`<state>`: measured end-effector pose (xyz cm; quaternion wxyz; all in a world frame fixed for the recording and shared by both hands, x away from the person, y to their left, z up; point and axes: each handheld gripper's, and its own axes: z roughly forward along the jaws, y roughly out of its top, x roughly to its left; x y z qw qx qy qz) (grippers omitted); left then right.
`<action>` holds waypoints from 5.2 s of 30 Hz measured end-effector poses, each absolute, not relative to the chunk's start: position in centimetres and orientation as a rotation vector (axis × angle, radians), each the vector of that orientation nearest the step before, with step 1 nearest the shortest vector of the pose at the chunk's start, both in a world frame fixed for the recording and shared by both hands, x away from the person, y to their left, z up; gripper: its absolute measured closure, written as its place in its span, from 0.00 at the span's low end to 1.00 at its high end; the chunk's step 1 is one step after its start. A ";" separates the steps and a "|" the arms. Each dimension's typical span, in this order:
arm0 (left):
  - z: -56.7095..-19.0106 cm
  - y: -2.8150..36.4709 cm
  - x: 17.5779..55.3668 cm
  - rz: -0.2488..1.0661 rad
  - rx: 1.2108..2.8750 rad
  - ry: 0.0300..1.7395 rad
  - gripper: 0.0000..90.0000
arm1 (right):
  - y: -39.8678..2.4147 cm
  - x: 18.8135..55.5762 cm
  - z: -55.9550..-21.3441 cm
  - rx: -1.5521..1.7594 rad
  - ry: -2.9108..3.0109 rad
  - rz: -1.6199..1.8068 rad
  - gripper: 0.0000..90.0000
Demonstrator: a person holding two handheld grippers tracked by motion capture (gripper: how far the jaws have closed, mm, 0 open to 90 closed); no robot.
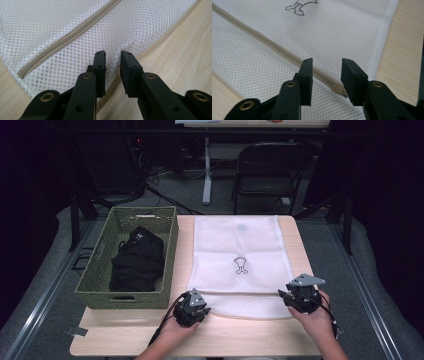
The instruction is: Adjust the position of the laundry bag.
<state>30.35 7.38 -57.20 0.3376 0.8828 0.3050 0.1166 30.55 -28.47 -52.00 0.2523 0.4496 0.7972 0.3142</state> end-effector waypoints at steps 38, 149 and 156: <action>-57.3 7.5 30.4 0.288 2.299 0.786 0.92 | -32.8 37.9 -56.1 1.616 2.049 0.705 0.70; -53.0 10.9 26.2 0.210 2.290 0.789 0.97 | -31.1 32.5 -52.8 1.344 2.265 0.833 0.97; -52.8 11.1 25.6 0.210 2.281 0.791 0.97 | -31.1 31.8 -52.6 1.340 2.267 0.848 0.97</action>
